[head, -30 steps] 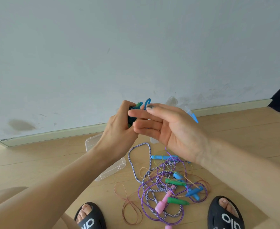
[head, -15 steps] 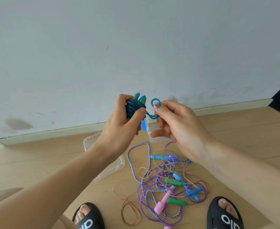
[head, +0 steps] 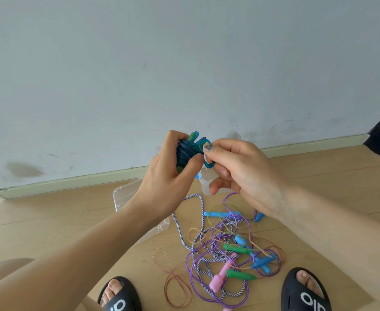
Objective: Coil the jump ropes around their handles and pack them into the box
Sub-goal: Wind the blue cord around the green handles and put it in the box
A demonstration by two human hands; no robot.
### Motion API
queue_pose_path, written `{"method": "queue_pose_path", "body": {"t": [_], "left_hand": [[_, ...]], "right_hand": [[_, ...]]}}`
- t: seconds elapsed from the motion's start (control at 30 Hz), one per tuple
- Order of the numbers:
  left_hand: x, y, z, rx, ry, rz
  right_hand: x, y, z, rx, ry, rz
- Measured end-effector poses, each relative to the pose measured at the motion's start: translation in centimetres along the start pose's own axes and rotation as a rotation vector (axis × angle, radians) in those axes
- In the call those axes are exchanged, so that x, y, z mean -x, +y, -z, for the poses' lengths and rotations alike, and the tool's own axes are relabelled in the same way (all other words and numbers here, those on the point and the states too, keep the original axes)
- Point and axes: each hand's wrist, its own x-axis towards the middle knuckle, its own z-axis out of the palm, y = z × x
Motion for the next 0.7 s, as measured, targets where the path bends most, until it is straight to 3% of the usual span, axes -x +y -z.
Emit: {"method": "queue_pose_path", "body": {"t": [0.47, 0.7], "left_hand": [[-0.13, -0.29, 0.57, -0.112, -0.002, -0.107], [-0.4, -0.3, 0.35, -0.097, -0.017, -0.019]], "right_hand": [[-0.08, -0.22, 0.2, -0.039, -0.006, -0.053], [0.07, -0.34, 0.45, 0.221, -0.004, 0.171]]}}
